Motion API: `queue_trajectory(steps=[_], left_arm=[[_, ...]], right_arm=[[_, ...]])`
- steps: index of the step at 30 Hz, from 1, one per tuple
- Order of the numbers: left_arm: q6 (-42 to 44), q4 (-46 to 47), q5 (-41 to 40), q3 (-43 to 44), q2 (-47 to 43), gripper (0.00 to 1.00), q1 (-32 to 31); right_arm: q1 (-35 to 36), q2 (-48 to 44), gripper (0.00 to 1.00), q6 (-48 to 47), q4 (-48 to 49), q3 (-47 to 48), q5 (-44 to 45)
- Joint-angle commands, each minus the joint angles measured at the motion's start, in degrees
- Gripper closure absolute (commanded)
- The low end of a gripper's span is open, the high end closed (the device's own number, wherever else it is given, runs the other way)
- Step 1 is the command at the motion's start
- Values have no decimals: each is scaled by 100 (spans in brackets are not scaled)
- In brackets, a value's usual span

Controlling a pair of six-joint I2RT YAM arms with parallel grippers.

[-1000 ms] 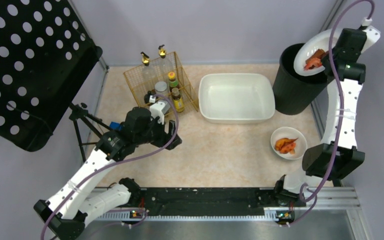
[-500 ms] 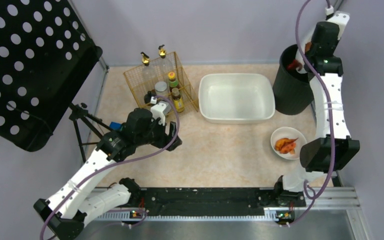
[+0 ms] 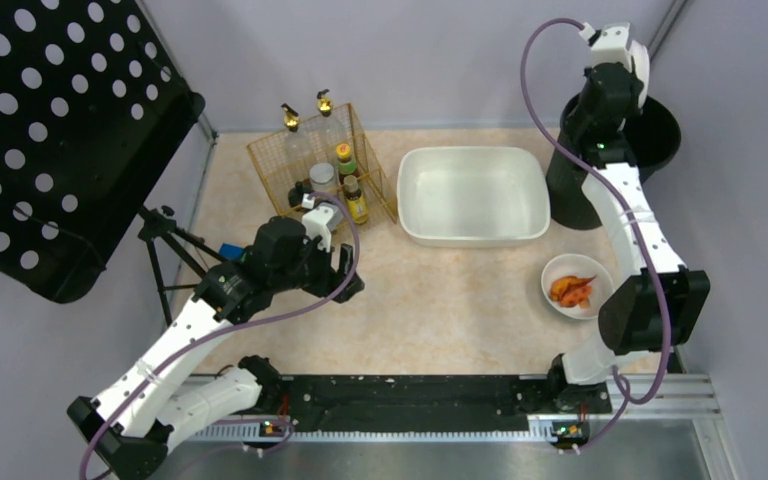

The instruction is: Clear the kitchen counter

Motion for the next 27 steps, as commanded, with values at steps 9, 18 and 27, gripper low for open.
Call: queue_trajectory(steps=[9, 18, 27], left_arm=[[51, 174, -48, 21, 9, 20, -38], [43, 146, -17, 112, 110, 20, -40], [-70, 84, 18, 156, 93, 20, -30]], right_arm=[[48, -673, 100, 51, 1271, 714, 467], [95, -1173, 100, 2402, -1008, 1870, -829], [94, -1252, 100, 4737, -2342, 1946, -2826]])
